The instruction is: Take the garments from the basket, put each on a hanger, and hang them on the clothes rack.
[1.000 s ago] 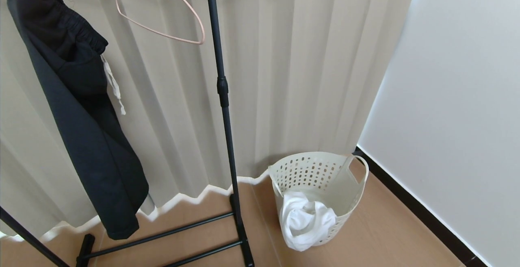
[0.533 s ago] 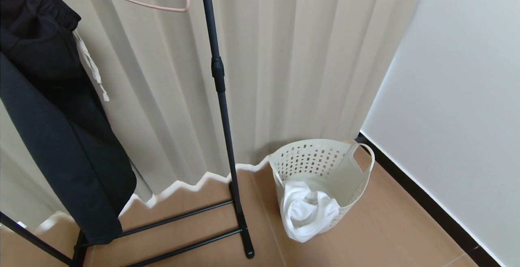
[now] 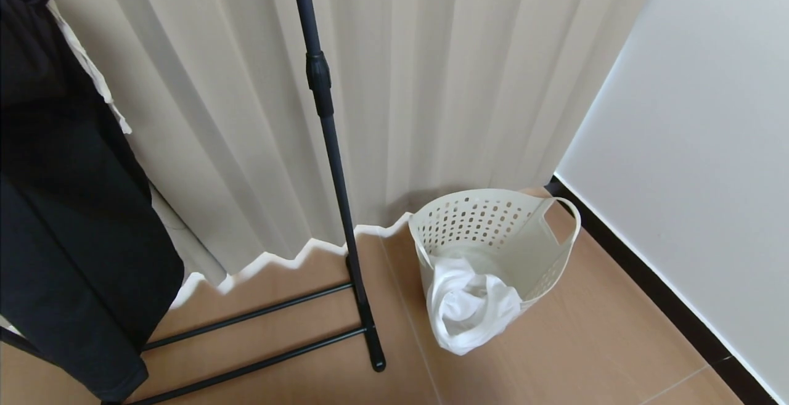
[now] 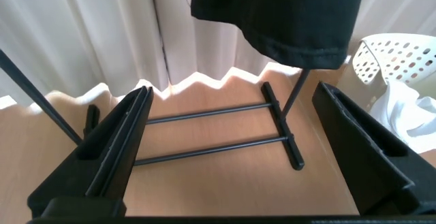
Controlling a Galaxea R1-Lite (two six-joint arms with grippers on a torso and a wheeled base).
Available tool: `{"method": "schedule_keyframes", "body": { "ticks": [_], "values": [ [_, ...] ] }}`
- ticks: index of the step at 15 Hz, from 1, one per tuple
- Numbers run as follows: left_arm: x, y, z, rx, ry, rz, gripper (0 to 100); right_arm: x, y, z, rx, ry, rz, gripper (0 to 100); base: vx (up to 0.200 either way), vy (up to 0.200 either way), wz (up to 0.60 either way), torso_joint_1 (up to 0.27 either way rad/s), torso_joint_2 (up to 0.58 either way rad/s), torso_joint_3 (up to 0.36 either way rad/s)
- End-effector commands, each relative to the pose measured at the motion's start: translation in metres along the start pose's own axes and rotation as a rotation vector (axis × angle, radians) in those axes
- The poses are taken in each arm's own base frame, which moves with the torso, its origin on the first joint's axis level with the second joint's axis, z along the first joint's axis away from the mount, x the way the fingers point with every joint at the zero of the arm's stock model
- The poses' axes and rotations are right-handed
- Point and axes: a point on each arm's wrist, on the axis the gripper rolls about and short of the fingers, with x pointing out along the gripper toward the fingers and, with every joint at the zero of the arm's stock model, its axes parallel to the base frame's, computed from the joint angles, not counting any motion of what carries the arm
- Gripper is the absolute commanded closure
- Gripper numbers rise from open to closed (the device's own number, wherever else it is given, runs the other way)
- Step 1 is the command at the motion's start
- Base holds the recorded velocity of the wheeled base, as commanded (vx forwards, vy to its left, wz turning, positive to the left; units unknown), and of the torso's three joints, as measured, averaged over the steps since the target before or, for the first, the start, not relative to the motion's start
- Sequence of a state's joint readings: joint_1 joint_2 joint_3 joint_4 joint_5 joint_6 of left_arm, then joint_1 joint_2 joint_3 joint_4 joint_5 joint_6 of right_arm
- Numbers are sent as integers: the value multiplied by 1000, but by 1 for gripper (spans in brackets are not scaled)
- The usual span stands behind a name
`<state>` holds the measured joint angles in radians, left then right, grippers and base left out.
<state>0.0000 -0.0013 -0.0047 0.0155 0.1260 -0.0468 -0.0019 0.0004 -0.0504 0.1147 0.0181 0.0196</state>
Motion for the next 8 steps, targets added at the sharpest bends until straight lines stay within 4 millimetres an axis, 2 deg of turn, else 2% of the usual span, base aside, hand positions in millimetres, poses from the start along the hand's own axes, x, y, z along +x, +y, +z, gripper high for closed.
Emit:
{"method": "schedule_keyframes", "body": {
  "ticks": [1,8],
  "values": [
    [0,0,0,-1,1,0,0,0,0,0,0,0,1,0,0,0,0,-2,2,-193],
    [0,0,0,-1,1,1,0,0,0,0,3,0,-1,0,0,0,0,1,4,-196]
  ]
}}
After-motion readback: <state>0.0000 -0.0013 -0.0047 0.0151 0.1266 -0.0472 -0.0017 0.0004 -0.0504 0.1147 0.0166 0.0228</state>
